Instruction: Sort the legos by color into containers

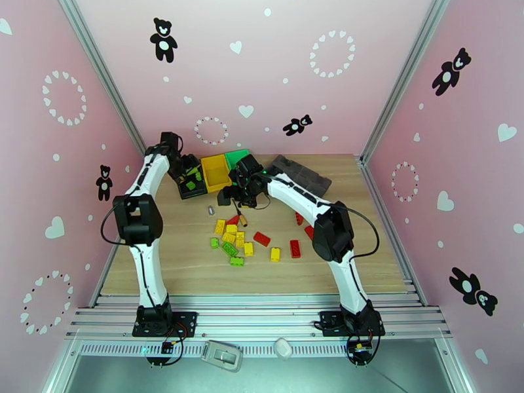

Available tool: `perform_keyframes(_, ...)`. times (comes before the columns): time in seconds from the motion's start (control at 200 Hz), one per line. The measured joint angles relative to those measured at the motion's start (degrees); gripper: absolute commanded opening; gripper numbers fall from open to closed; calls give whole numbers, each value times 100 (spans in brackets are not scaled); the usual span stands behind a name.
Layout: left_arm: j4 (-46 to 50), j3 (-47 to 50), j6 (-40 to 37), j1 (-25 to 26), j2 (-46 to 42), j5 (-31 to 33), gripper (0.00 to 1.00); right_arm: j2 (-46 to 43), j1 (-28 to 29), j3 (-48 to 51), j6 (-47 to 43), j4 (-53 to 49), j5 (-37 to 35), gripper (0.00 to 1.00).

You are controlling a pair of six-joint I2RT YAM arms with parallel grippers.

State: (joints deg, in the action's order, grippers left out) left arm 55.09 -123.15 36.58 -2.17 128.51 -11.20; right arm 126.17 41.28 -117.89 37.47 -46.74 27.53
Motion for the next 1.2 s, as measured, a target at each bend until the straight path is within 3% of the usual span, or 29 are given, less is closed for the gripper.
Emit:
perform_keyframes(0.235,149,306,-68,11,-240,-22,88,-133,2,341,-192,-149,-240,90)
perform_keyframes(0.566,-42,2922,-219,367,-2232,203,84,-514,52,1075,-256,-291,-697,85)
perform_keyframes(0.906,-179,4750,-111,1320,-3272,494,77,-949,420,1738,-232,-354,-1281,79)
perform_keyframes(1.201,-234,5611,380,2490,-3829,728,76,-1961,505,3442,160,-317,-1969,78)
